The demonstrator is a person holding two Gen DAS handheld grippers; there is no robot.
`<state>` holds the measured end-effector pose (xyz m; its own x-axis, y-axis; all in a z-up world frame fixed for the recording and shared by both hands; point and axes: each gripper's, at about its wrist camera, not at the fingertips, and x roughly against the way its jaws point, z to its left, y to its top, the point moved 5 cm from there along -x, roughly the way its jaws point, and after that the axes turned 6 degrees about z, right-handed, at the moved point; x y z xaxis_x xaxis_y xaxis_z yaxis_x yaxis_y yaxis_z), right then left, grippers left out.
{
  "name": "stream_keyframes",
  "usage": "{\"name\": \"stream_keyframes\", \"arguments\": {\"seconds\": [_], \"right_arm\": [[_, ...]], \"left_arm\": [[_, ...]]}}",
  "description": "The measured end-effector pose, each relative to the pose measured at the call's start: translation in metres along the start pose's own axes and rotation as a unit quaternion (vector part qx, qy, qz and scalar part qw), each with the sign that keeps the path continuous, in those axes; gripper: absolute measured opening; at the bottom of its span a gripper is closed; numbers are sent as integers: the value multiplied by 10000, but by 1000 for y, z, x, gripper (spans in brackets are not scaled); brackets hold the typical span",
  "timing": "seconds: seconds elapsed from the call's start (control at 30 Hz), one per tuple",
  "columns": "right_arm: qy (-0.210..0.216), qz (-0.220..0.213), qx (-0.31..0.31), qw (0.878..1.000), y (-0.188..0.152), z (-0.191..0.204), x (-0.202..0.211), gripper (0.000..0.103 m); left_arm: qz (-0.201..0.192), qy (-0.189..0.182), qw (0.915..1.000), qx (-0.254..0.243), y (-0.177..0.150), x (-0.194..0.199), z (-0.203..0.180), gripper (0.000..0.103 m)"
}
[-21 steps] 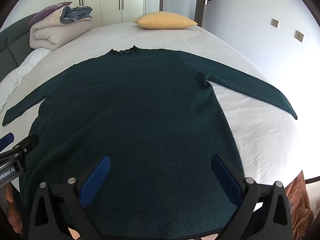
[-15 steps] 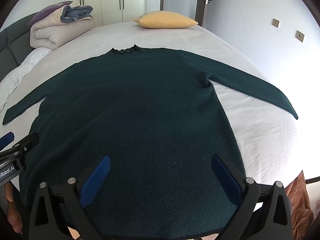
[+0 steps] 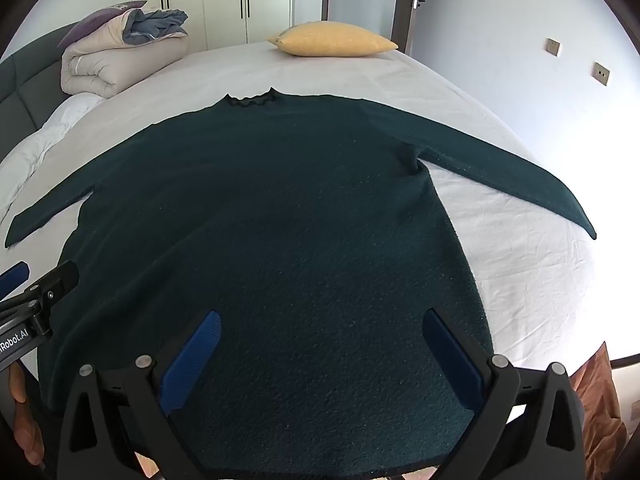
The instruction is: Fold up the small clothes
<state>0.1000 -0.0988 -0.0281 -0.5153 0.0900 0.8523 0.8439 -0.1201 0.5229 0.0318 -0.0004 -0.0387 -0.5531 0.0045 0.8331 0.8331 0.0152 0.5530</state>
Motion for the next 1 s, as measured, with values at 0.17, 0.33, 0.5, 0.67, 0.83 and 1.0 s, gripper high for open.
{"name": "stream_keyframes", "arguments": {"seconds": [0.17, 0.33, 0.5, 0.67, 0.83, 1.0], "right_arm": [[12, 0, 16, 10000, -2, -2, 0, 103], [14, 0, 15, 10000, -2, -2, 0, 103], [15, 3, 15, 10000, -2, -2, 0, 103], [13, 3, 11, 10000, -2, -2, 0, 103], [11, 6, 9, 10000, -3, -1, -1, 103], [10, 8, 13, 10000, -3, -1, -1, 103]], "left_arm": [[-7, -8, 10000, 1, -1, -1, 1, 103], [-4, -17, 10000, 0, -1, -1, 3, 103], [2, -13, 10000, 6, -1, -1, 2, 103], [2, -13, 10000, -3, -3, -3, -1, 103], [5, -16, 10000, -2, -3, -4, -1, 103], [12, -16, 10000, 3, -3, -4, -1, 103]]}}
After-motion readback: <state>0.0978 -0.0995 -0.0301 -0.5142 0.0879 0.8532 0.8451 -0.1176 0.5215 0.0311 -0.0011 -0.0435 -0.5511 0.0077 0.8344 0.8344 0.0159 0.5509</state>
